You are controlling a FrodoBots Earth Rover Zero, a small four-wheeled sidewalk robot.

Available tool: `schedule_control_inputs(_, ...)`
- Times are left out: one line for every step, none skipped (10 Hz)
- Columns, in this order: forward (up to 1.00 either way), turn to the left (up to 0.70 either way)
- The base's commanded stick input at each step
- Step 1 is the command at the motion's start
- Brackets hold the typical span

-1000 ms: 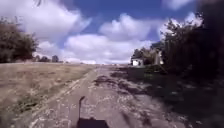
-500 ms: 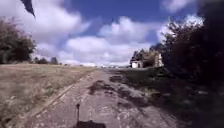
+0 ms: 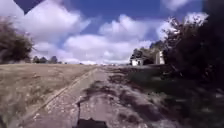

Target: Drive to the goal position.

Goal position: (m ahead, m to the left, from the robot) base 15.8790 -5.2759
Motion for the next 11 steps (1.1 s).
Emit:
schedule_control_inputs(1.00, 0.01)
schedule_control_inputs(1.00, 0.01)
schedule_control_inputs(1.00, 0.01)
schedule_control_inputs(1.00, 0.01)
schedule_control_inputs(1.00, 0.01)
schedule_control_inputs(1.00, 0.01)
schedule_control_inputs(1.00, 0.01)
schedule_control_inputs(1.00, 0.01)
schedule_control_inputs(1.00, 0.01)
schedule_control_inputs(1.00, 0.01)
schedule_control_inputs(1.00, 0.01)
